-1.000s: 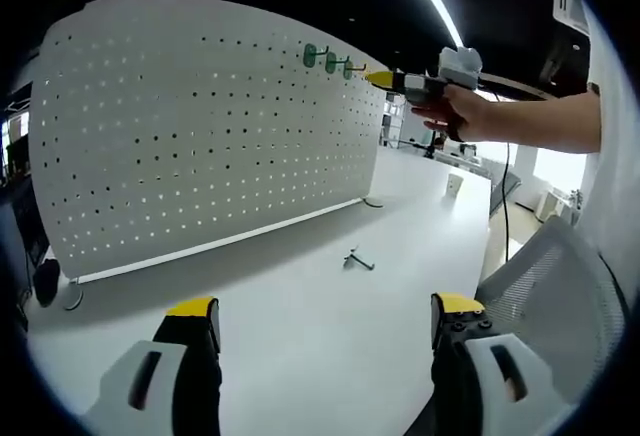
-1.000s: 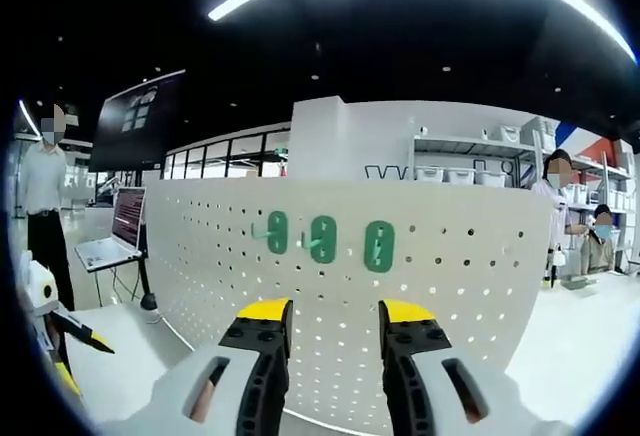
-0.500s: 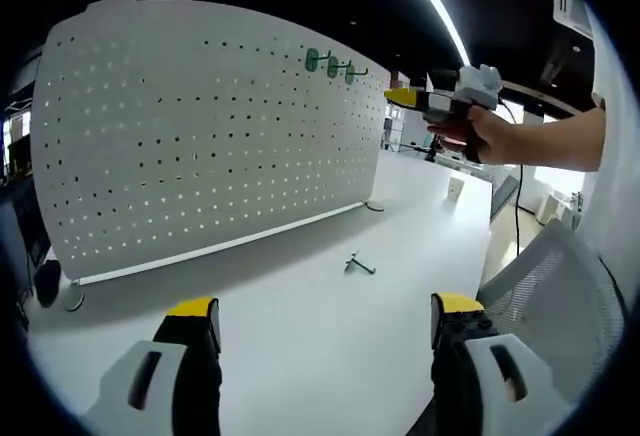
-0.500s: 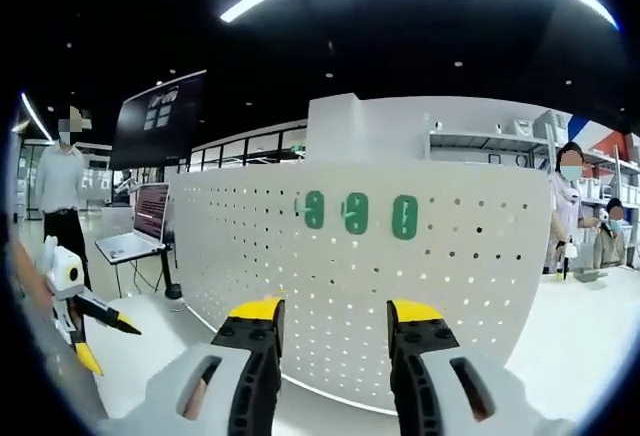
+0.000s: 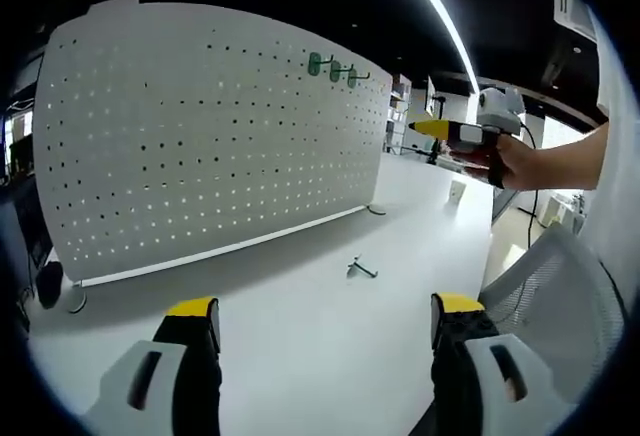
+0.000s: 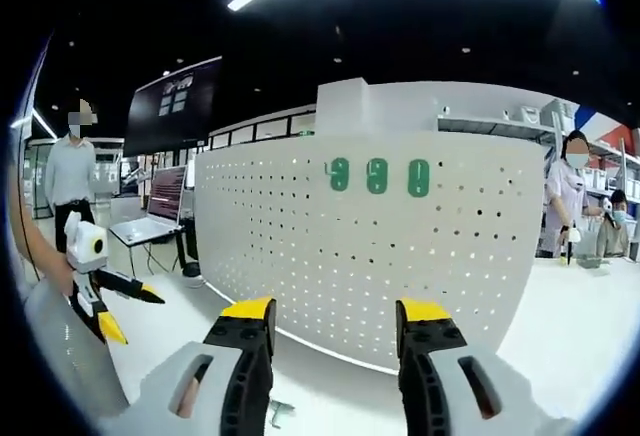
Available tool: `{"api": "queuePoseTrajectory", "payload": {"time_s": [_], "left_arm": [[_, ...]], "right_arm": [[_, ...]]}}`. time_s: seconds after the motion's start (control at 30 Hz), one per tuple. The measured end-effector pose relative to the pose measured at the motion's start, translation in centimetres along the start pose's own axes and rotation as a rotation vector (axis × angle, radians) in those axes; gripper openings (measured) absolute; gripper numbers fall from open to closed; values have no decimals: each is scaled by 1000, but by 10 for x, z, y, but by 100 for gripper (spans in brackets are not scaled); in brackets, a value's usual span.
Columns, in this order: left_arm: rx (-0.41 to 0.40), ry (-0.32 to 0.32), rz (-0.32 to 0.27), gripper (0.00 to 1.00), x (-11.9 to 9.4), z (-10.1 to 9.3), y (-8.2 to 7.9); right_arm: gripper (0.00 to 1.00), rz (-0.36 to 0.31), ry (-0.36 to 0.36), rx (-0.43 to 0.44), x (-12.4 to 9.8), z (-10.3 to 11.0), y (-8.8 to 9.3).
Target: Insert the hook assembly into the mounting plate slot until the hook locks in place.
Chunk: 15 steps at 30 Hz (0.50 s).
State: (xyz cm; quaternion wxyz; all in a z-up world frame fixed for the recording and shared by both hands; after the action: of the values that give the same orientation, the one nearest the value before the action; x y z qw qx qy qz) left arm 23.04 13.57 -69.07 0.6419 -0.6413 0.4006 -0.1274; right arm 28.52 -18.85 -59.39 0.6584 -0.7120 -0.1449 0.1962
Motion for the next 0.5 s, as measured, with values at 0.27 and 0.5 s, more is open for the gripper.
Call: {"api": "queuePoseTrajectory", "payload": {"time_s": [0.27,0.5], "left_arm": [[-4,-4,-8,90,-2,0,-1],[-5,-5,-16,90,-3,0,-3]], "right_arm": [[53,18,-4,10,-14,7,13],[55,41,-14,14,-23,13,23]]}}
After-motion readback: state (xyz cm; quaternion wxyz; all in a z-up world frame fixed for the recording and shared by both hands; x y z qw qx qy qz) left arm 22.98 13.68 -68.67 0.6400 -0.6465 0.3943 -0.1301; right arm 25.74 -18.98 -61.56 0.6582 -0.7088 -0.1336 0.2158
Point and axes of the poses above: the point that each gripper's makers call its tool centre point, and the gripper's own axes: x roughly forward along the fingers, z roughly to its left, y roughly out of its underside, the point moved 7 cm from there along -x, roughly backward along the fingers
